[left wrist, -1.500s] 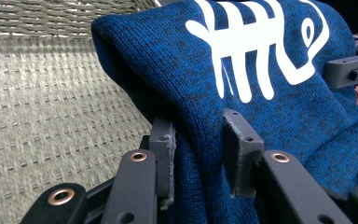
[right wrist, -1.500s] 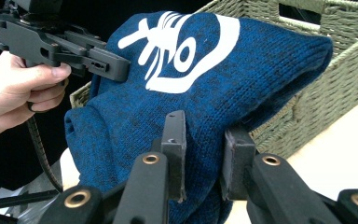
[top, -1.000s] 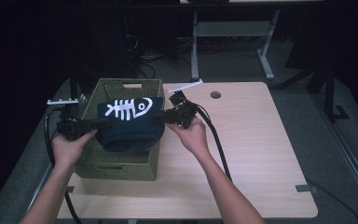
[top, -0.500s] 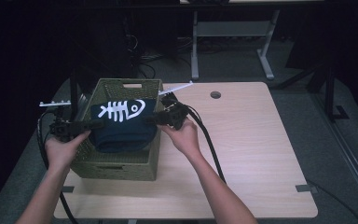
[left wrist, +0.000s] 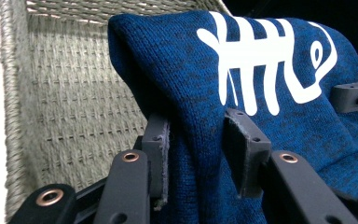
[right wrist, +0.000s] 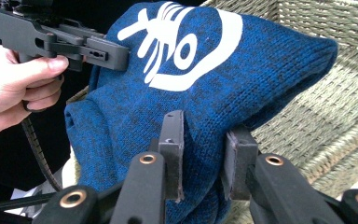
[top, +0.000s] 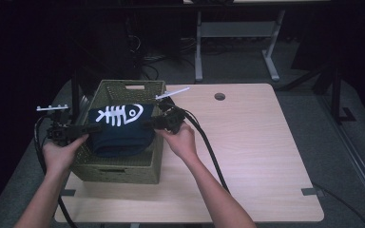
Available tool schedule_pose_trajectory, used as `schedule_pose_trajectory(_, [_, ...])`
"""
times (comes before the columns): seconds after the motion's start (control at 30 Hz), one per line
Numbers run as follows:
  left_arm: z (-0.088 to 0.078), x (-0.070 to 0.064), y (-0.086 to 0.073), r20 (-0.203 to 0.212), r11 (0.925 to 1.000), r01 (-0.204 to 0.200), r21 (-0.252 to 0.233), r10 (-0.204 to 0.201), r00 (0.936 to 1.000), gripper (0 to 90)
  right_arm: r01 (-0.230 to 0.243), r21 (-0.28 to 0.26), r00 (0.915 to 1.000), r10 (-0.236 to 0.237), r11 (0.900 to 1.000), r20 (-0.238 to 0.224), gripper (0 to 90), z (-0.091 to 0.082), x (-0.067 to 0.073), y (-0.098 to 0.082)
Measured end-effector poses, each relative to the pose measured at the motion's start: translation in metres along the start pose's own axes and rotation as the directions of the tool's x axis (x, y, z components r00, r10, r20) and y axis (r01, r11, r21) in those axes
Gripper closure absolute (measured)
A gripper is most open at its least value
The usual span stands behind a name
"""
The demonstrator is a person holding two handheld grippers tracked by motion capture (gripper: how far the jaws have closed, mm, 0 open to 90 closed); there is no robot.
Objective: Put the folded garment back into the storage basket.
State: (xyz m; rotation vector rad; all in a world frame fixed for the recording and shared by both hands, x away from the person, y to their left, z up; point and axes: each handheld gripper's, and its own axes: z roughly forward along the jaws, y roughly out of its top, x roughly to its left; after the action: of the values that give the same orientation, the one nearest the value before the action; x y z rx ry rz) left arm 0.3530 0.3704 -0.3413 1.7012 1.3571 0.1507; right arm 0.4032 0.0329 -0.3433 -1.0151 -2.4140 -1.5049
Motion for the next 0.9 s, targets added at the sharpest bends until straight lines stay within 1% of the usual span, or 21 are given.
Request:
schedule_pose_trajectory(0.17, [0.001, 0.004, -0.002, -0.01, 0.9998, 0.011, 0.014, -0.011, 0.9999, 63.1, 0.005, 0.006, 1.0, -0.005, 1.0, 0.004, 72.3, 0.007, -0.001, -0.003])
schedule_pose_trajectory(0.2, [0.001, 0.005, -0.002, -0.011, 0.9998, 0.006, 0.02, -0.006, 0.9999, 63.0, -0.004, 0.008, 1.0, 0.004, 1.0, 0.005, 72.3, 0.009, -0.002, -0.004])
schedule_pose_trajectory(0.23, [0.002, 0.005, -0.003, -0.012, 0.9997, 0.013, 0.018, -0.013, 0.9999, 63.0, -0.005, 0.008, 1.0, 0.005, 1.0, 0.003, 72.3, 0.01, -0.003, -0.004])
schedule_pose_trajectory(0.37, [0.003, 0.009, -0.005, -0.016, 0.9994, 0.008, 0.033, -0.008, 0.9998, 62.9, -0.017, 0.018, 0.9999, 0.017, 1.0, 0.002, 72.1, 0.014, -0.004, -0.008])
schedule_pose_trajectory(0.47, [0.004, 0.011, -0.007, -0.016, 0.9994, 0.019, 0.03, -0.018, 0.9997, 62.8, -0.019, 0.016, 0.9998, 0.019, 1.0, 0.001, 71.8, 0.017, -0.004, -0.01])
schedule_pose_trajectory(0.57, [0.004, 0.015, -0.009, -0.023, 0.9991, 0.017, 0.039, -0.016, 0.9996, 61.8, -0.023, 0.018, 0.9997, 0.023, 1.0, 0.007, 71.1, 0.02, -0.005, -0.011])
schedule_pose_trajectory(0.77, [0.004, 0.021, -0.012, -0.032, 0.9985, 0.03, 0.047, -0.028, 0.9991, 60.8, -0.018, 0.042, 0.9998, 0.017, 0.999, 0.014, 69.7, 0.028, -0.004, -0.013])
schedule_pose_trajectory(0.8, [0.004, 0.022, -0.013, -0.033, 0.9982, 0.024, 0.055, -0.023, 0.9992, 60.8, -0.018, 0.046, 0.9997, 0.018, 0.999, 0.016, 69.6, 0.029, -0.004, -0.014])
schedule_pose_trajectory(0.9, [0.004, 0.022, -0.012, -0.037, 0.9982, 0.023, 0.055, -0.021, 0.9991, 60.8, -0.02, 0.052, 0.9997, 0.019, 0.998, 0.018, 69.8, 0.031, -0.005, -0.015])
